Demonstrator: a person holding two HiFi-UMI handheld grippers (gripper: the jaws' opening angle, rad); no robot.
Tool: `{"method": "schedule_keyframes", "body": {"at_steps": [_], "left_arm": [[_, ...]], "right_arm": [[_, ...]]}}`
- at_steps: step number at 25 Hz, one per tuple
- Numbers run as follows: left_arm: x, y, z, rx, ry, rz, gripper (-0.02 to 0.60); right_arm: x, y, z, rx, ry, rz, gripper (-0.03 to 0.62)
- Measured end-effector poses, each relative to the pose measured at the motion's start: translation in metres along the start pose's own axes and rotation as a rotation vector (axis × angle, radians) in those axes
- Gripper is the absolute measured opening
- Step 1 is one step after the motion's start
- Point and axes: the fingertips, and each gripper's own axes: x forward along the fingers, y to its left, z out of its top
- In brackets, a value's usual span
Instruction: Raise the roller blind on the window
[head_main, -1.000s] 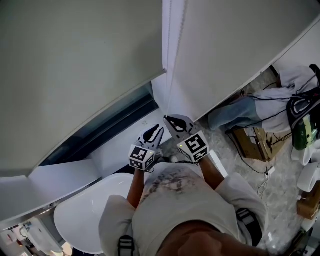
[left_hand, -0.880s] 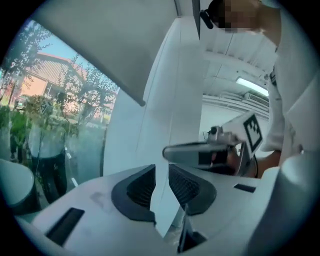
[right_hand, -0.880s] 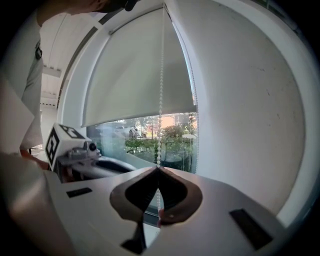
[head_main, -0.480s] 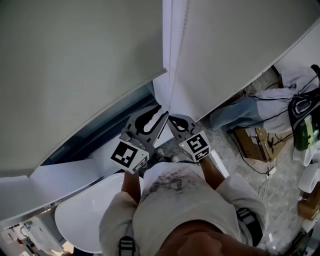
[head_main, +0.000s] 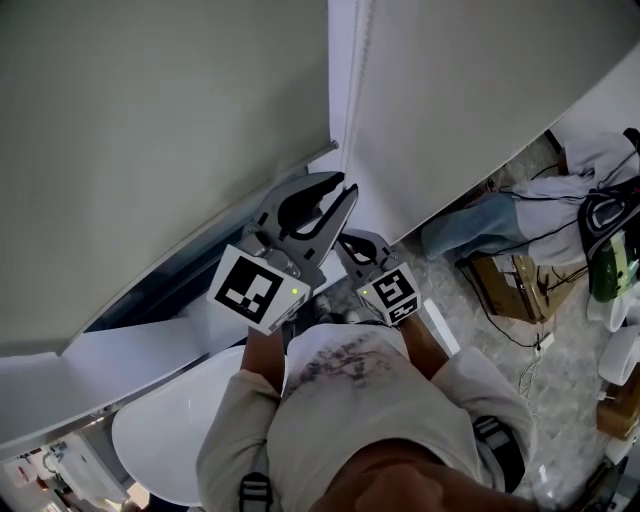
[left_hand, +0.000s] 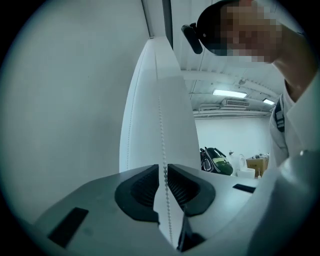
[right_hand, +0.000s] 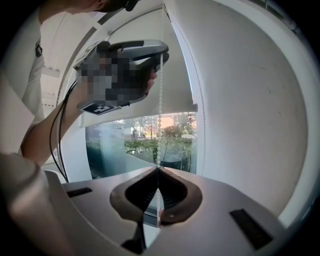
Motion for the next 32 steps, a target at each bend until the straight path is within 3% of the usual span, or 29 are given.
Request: {"method": "schedule_keyframes", "body": {"at_steps": [2, 14, 32], "left_arm": [[0.005, -0.001, 0.000, 0.001, 0.011, 0.002, 0.016], [-0.003, 0.001, -0.014, -0.016, 0.000, 0.056, 0.008], [-0.007, -0.003, -0.105, -0.096, 0.114, 0.077, 0.008]], "right_arm": [[0.001, -0.001, -0.001, 0.001, 0.003, 0.000, 0.063], [0.010, -0.001, -0.011, 0.003, 0.041, 0.010, 0.061], [0.019, -0.002, -0.102, 0.068, 0.235, 0.039, 0.063]]}}
